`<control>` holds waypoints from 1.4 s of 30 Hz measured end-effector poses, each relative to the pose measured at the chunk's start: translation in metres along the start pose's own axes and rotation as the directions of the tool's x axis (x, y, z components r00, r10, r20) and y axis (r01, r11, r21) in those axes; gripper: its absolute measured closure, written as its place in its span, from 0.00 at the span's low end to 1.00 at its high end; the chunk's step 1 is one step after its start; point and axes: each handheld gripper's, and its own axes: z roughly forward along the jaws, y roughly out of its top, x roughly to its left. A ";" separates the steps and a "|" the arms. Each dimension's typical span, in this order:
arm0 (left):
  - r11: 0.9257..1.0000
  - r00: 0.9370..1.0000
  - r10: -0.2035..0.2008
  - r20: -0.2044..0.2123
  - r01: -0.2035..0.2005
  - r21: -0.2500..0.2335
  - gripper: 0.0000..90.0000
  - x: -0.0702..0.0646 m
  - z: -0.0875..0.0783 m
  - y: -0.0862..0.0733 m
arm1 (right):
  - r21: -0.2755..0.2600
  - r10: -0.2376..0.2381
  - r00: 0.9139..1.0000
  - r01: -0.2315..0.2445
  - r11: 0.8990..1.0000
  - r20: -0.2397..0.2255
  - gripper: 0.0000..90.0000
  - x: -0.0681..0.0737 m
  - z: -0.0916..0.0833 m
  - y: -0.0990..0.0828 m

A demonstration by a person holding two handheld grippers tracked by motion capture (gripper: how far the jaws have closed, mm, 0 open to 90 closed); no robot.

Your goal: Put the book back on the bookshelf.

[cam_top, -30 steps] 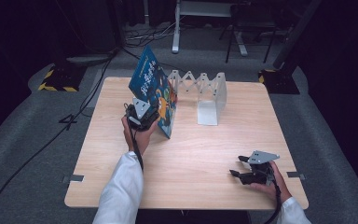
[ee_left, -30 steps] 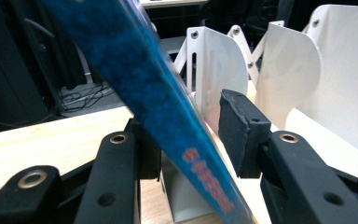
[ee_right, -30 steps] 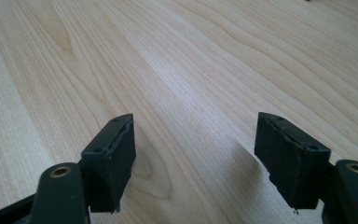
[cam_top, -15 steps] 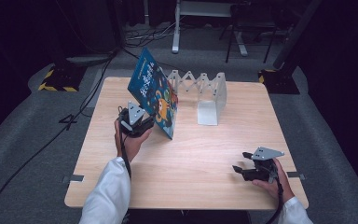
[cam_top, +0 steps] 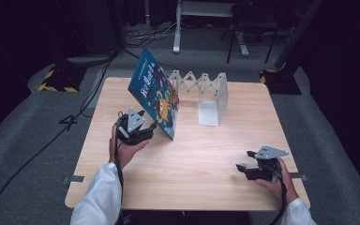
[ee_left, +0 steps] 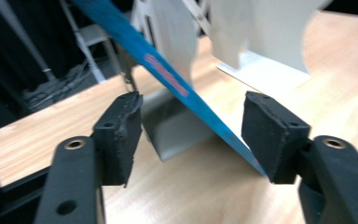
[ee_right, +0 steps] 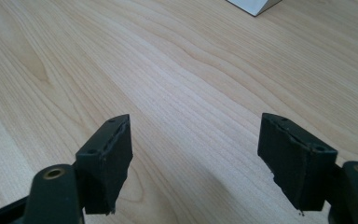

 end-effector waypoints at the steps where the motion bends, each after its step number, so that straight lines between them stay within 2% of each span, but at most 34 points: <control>1: 1.000 1.000 0.015 0.010 -0.015 0.017 0.39 -0.001 -0.001 0.000 | -0.001 0.001 1.000 -0.001 1.000 0.001 0.29 0.000 -0.001 0.000; 2: 0.999 0.999 0.032 0.022 -0.032 0.031 0.37 -0.002 -0.003 -0.001 | -0.001 -0.002 1.000 0.002 1.000 0.004 0.29 0.000 -0.001 0.001; 3: 0.999 0.999 0.032 0.022 -0.032 0.031 0.36 -0.002 -0.003 -0.001 | -0.001 -0.002 1.000 0.002 1.000 0.004 0.29 0.000 -0.001 0.001; 6: 0.998 0.997 0.049 0.059 -0.051 0.048 0.33 -0.006 -0.008 -0.004 | 0.002 -0.006 1.000 0.006 1.000 0.016 0.28 0.000 -0.005 0.003; 8: 0.995 0.995 0.066 0.076 -0.070 0.063 0.32 -0.008 -0.013 -0.007 | 0.007 -0.008 1.000 0.008 1.000 0.020 0.28 0.000 -0.006 0.004; 9: 0.994 0.993 0.071 0.097 -0.079 0.082 0.29 -0.008 -0.015 -0.009 | 0.009 -0.013 1.000 0.013 1.000 0.029 0.28 0.000 -0.008 0.004; 12: 0.990 0.990 0.083 0.118 -0.095 0.107 0.26 -0.010 -0.020 -0.015 | 0.017 -0.020 0.999 0.019 1.000 0.038 0.27 0.000 -0.010 0.004; 14: 0.982 0.986 0.106 0.126 -0.124 0.143 0.23 -0.013 -0.024 -0.020 | 0.021 -0.026 0.999 0.025 0.999 0.041 0.26 0.000 -0.014 0.002; 15: 0.982 0.986 0.106 0.126 -0.124 0.143 0.23 -0.013 -0.024 -0.020 | 0.021 -0.026 0.999 0.025 0.999 0.041 0.26 0.000 -0.014 0.002; 16: 0.976 0.985 0.108 0.134 -0.131 0.175 0.23 -0.015 -0.027 -0.024 | 0.027 -0.027 0.999 0.026 0.999 0.047 0.25 0.000 -0.017 0.000; 19: 0.966 0.981 0.145 0.132 -0.169 0.197 0.21 -0.018 -0.035 -0.034 | 0.036 -0.028 0.998 0.026 0.999 0.055 0.24 -0.001 -0.020 -0.004; 22: 0.962 0.979 0.153 0.135 -0.179 0.207 0.20 -0.019 -0.039 -0.039 | 0.039 -0.028 0.998 0.026 0.999 0.060 0.24 -0.002 -0.022 -0.007; 23: 0.958 0.978 0.155 0.138 -0.183 0.219 0.20 -0.019 -0.041 -0.044 | 0.042 -0.027 0.998 0.024 0.999 0.063 0.24 -0.003 -0.022 -0.008; 24: 0.950 0.977 0.162 0.136 -0.192 0.248 0.20 -0.019 -0.045 -0.051 | 0.046 -0.025 0.997 0.022 0.999 0.070 0.23 -0.004 -0.024 -0.012; 25: 0.950 0.977 0.162 0.136 -0.192 0.248 0.20 -0.019 -0.045 -0.051 | 0.046 -0.025 0.997 0.022 0.999 0.070 0.23 -0.004 -0.024 -0.012; 26: 0.938 0.975 0.183 0.123 -0.211 0.276 0.21 -0.019 -0.049 -0.058 | 0.052 -0.022 0.997 0.018 0.998 0.078 0.23 -0.005 -0.026 -0.015; 27: 0.938 0.975 0.183 0.123 -0.211 0.276 0.21 -0.019 -0.049 -0.058 | 0.052 -0.022 0.997 0.018 0.998 0.078 0.23 -0.005 -0.026 -0.015; 28: 0.933 0.974 0.186 0.127 -0.215 0.288 0.21 -0.019 -0.051 -0.062 | 0.056 -0.020 0.996 0.015 0.998 0.084 0.23 -0.005 -0.027 -0.017; 29: 0.932 0.975 0.181 0.126 -0.211 0.295 0.21 -0.018 -0.053 -0.066 | 0.059 -0.019 0.996 0.014 0.998 0.089 0.23 -0.006 -0.028 -0.018; 32: 0.922 0.977 0.177 0.122 -0.208 0.327 0.21 -0.015 -0.061 -0.080 | 0.070 -0.027 0.994 0.020 0.997 0.106 0.23 -0.009 -0.031 -0.027; 34: 0.921 0.979 0.166 0.120 -0.198 0.335 0.20 -0.015 -0.064 -0.084 | 0.067 -0.024 0.994 0.017 0.998 0.107 0.23 -0.010 -0.031 -0.029; 35: 0.918 0.979 0.165 0.122 -0.198 0.344 0.20 -0.014 -0.067 -0.090 | 0.070 -0.011 0.993 0.003 0.998 0.114 0.23 -0.013 -0.032 -0.034; 37: 0.919 0.980 0.159 0.119 -0.191 0.346 0.20 -0.013 -0.069 -0.092 | 0.071 -0.006 0.993 -0.002 0.997 0.116 0.23 -0.014 -0.032 -0.036; 39: 0.921 0.985 0.131 0.111 -0.163 0.354 0.20 -0.010 -0.076 -0.102 | 0.071 0.013 0.991 -0.022 0.997 0.131 0.23 -0.018 -0.034 -0.043; 40: 0.921 0.985 0.131 0.111 -0.163 0.354 0.20 -0.010 -0.076 -0.102 | 0.069 0.021 0.991 -0.030 0.997 0.132 0.23 -0.019 -0.035 -0.045; 42: 0.927 0.989 0.101 0.107 -0.132 0.351 0.20 -0.008 -0.081 -0.110 | 0.064 0.035 0.990 -0.044 0.997 0.138 0.23 -0.021 -0.037 -0.049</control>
